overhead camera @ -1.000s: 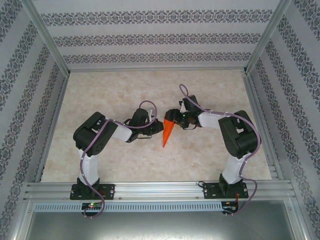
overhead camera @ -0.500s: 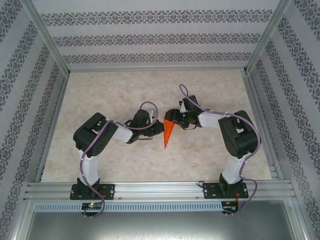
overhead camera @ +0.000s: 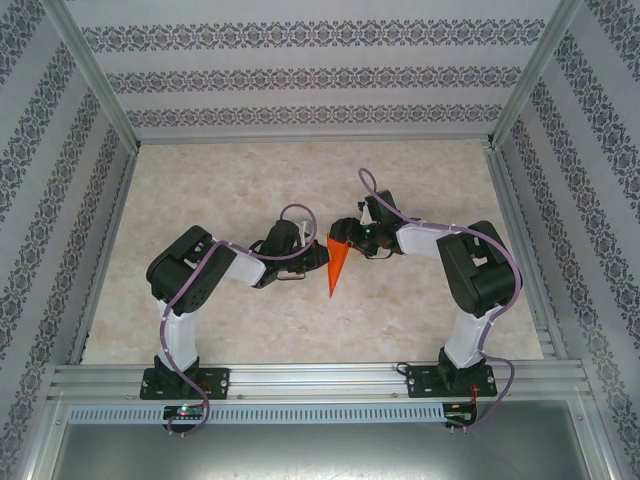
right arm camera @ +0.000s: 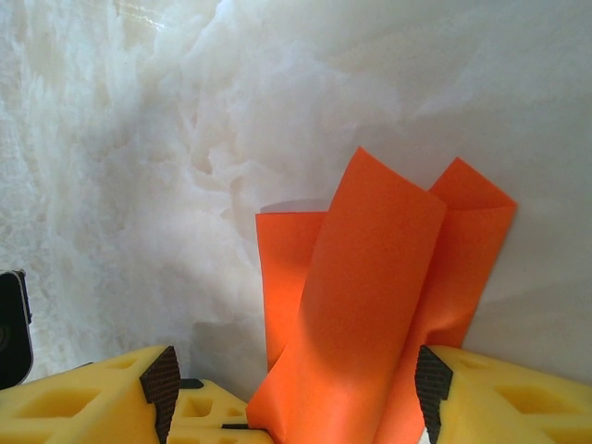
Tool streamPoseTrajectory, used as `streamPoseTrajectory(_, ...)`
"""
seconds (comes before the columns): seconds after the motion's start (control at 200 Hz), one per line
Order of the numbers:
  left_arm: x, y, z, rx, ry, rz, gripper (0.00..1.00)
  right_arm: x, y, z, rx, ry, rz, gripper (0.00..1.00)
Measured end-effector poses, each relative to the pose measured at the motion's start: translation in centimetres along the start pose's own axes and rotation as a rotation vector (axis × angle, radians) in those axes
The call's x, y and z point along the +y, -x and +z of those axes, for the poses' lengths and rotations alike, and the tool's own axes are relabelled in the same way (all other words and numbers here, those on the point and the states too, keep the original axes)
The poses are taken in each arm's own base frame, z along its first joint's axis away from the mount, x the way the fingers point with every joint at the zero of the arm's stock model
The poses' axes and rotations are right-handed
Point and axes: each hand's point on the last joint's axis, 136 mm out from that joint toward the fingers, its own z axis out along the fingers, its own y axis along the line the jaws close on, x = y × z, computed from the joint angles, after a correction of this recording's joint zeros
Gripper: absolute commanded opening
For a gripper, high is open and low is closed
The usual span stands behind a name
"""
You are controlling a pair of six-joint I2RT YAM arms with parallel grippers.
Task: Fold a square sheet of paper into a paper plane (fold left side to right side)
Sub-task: Fold the wing for the fifth time at the center of the table.
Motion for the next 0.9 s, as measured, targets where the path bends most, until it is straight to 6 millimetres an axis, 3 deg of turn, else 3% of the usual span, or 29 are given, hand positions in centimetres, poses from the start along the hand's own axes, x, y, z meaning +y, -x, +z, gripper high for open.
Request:
streamPoseTrajectory(0.35, 0.0, 0.0, 0.0, -0.003, 0.003, 0.001, 0.00, 0.3, 0.1, -0.3, -0.004, 0.009, -0.004, 0.71)
streamPoseTrajectory(0.634, 0.0, 0.0, 0.0, -0.003, 0.004, 0.001, 0.00, 2.0, 1.6, -2.8, -0.064, 0.043, -0.022, 0.70)
streamPoseTrajectory(0.684, 0.0, 0.0, 0.0, -0.003, 0.004, 0.001, 0.00, 2.0, 1.8, -3.3, -0.073, 0.039, -0.024, 0.63)
streamPoseTrajectory(0.794, 0.0, 0.0, 0.0, -0.003, 0.004, 0.001, 0.00, 2.7, 1.9, -4.2, -0.089, 0.050, -0.050, 0.33)
streamPoseTrajectory(0.899, 0.0, 0.0, 0.0, -0.003, 0.004, 0.001, 0.00, 3.1, 1.7, -4.0, -0.081, 0.073, -0.059, 0.14)
